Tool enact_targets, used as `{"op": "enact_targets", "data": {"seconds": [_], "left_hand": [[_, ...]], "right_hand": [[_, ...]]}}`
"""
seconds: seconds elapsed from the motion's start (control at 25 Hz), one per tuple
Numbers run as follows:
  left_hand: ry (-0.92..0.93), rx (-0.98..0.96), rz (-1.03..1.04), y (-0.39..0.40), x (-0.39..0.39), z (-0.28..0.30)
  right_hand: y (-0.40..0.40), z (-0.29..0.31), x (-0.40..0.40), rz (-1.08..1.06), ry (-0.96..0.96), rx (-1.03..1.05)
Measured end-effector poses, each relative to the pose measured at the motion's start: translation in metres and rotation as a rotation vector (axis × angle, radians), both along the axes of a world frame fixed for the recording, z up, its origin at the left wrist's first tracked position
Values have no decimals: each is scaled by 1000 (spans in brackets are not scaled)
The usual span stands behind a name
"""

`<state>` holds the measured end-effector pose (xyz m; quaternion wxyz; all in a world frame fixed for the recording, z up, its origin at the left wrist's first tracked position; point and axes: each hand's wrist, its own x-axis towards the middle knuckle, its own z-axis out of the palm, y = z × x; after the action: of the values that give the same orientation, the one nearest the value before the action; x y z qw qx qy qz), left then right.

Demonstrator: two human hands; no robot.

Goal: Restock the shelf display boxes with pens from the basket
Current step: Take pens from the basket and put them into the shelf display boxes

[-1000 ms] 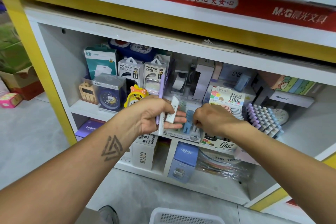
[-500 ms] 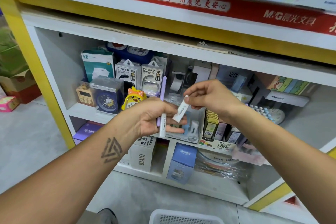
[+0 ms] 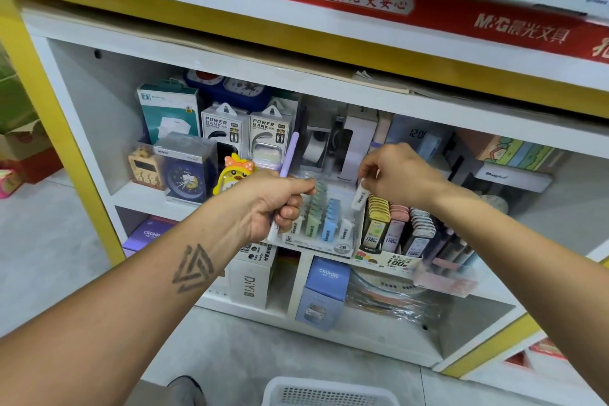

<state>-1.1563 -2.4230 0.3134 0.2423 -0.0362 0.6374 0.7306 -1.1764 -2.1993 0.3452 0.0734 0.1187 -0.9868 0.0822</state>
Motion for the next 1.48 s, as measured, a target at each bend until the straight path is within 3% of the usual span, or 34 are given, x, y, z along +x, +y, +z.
{"op": "enact_targets", "data": {"seconds": [0.16, 0.36, 1.12, 1.32, 1.48], "left_hand": [[-1, 3, -15, -2, -1, -2], [2, 2, -25, -2, -2, -4], [0, -3, -41, -1, -2, -6], [-1, 9, -39, -1, -2, -6], [1, 3, -38, 0, -3, -5]], "right_hand": [[-2, -26, -5, -4, -20, 131], [-9, -48, -10, 7, -36, 145], [-6, -39, -7, 7, -33, 248], [-1, -32, -12, -70, -22, 68], [1, -28, -15, -94, -32, 57]]}}
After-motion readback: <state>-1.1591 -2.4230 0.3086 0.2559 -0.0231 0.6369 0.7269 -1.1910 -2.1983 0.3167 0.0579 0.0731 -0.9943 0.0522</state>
